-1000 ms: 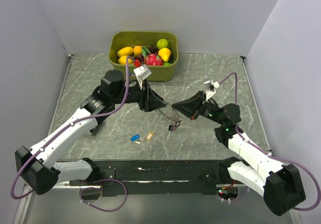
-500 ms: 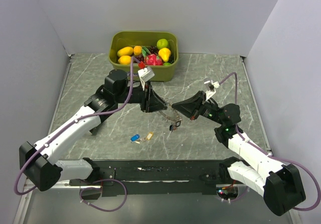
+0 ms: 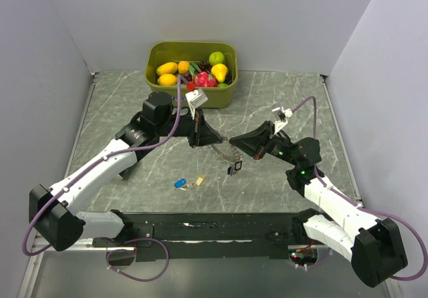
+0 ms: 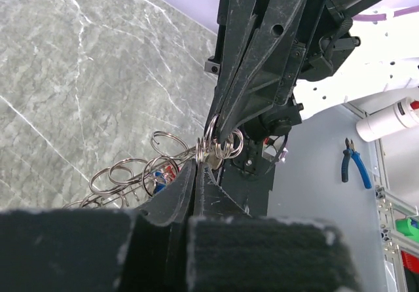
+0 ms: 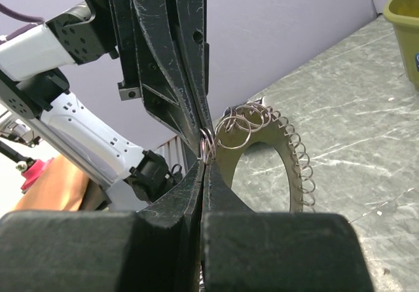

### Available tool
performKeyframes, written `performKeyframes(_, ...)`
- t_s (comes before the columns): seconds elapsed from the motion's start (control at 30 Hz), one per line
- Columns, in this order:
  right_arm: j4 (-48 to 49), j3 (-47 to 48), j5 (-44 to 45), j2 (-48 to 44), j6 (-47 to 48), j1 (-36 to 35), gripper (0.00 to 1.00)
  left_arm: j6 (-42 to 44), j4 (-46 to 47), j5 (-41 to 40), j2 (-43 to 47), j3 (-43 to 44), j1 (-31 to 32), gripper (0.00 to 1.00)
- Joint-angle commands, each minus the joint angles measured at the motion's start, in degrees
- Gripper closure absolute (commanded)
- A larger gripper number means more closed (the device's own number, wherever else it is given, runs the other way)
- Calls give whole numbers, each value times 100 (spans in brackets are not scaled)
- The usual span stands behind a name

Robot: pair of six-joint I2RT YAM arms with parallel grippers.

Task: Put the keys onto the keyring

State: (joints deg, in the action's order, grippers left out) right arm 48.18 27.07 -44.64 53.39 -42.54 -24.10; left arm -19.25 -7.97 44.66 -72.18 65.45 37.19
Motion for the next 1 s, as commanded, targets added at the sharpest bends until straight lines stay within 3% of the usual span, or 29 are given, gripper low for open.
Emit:
performKeyframes(0.0,446,141,-18,-162,18,2,100,8,138,-151,-24,73,8,99)
performKeyframes(0.1,429,149,-18,-171,36,2,100,17,94,-247,-41,91,8,99)
performKeyframes(0.3,473,176,-53,-100,9,2,100,-27,190,-257,-138,117,8,82)
performKeyframes(0.47,429,193,-53,-100,44,1,100,35,181,-186,-182,152,8,99)
performKeyframes(0.97,683,70,-36,-30,-26,2,100,263,120,-731,520,56,16,99)
